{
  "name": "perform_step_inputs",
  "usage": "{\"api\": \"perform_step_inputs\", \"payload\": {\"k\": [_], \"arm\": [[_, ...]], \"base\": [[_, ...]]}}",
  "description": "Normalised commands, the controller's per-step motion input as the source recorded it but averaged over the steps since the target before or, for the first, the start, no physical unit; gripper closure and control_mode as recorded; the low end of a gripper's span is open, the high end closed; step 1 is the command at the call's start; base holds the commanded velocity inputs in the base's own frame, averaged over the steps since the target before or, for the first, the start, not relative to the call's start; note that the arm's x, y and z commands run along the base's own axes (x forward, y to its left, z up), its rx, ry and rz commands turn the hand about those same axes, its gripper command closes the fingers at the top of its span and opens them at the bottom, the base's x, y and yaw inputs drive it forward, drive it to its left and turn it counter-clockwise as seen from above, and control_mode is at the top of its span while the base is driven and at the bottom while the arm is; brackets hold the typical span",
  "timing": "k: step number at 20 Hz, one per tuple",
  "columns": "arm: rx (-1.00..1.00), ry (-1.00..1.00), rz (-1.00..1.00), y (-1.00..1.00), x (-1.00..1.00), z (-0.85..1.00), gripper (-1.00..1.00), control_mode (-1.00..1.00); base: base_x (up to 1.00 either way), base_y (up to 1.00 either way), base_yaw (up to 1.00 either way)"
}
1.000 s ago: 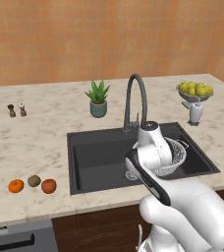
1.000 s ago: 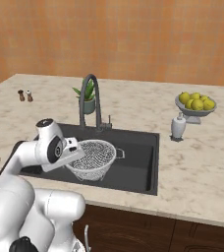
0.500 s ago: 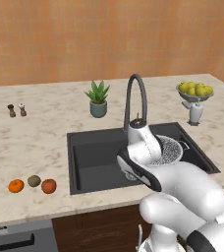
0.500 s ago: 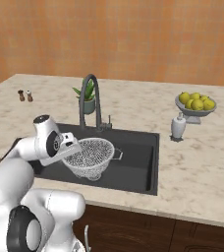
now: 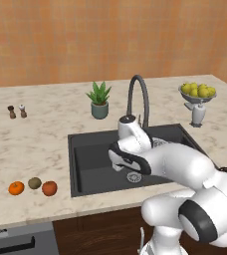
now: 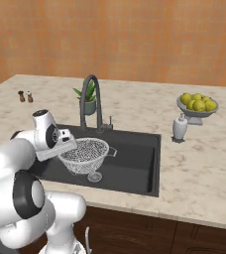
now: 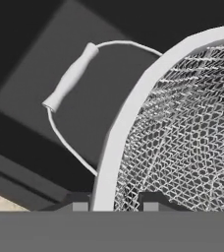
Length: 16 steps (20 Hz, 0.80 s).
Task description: Put the colander in the sink, put the orange, orange, kiwi in the colander, and turn on the sink faucet and pour water over the colander.
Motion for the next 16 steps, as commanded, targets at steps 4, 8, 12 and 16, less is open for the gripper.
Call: {"api": "perform_step_inputs", "payload": {"k": [4, 8, 12, 16], "arm": [[0.0, 0.0, 0.02, 0.21, 0.32, -0.38, 1.0, -1.0], [0.0, 0.0, 0.01, 0.01, 0.49, -0.35, 1.0, -1.0], [0.0, 0.01, 0.0, 0.06, 0.41, -0.42, 1.0, -1.0], [0.01, 0.09, 0.0, 0.16, 0.06, -0.48, 1.0, -1.0]], "base": [[0.0, 0.0, 0.0], [0.0, 0.0, 0.0], [0.0, 0.0, 0.0], [0.0, 0.0, 0.0]]}}
